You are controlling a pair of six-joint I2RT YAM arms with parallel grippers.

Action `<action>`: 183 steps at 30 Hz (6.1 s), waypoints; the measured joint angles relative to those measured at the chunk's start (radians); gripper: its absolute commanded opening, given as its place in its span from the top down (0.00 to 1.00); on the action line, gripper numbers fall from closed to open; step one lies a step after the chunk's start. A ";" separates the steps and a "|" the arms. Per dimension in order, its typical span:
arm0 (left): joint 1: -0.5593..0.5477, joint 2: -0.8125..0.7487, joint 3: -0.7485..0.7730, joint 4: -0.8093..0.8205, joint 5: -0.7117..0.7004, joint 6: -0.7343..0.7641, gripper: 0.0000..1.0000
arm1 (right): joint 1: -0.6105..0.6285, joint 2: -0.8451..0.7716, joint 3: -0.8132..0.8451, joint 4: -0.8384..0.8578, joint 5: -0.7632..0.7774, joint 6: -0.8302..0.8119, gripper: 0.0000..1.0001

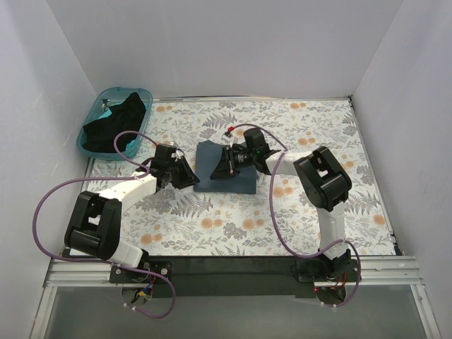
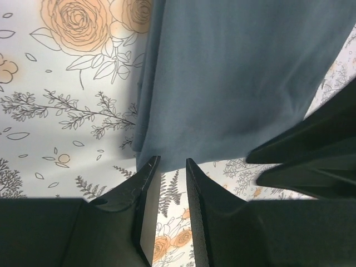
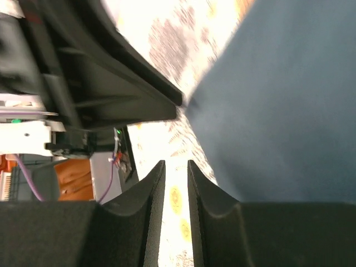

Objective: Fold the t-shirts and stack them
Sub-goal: Fold the tshirt, then neatly place the folded tshirt to the corner

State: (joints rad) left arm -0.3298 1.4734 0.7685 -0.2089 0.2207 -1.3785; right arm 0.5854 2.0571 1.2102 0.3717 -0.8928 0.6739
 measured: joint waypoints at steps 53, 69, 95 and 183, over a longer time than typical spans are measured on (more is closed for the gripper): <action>-0.013 0.253 0.389 -0.071 -0.182 0.049 0.29 | -0.389 -0.101 0.065 -0.317 0.213 -0.208 0.50; -0.132 0.165 0.239 -0.215 -0.288 0.014 0.48 | -0.352 -0.486 -0.145 -0.781 0.584 -0.449 0.41; 0.064 -0.007 0.200 -0.614 -0.686 -0.013 0.39 | -0.352 -0.546 -0.187 -0.862 0.509 -0.498 0.41; 0.042 0.207 0.240 -0.690 -0.673 -0.154 1.00 | -0.352 -0.596 -0.176 -0.880 0.386 -0.498 0.40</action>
State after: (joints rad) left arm -0.2882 1.6802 1.0088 -0.8986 -0.4526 -1.5322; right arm 0.2333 1.4612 1.0340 -0.5087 -0.5068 0.1761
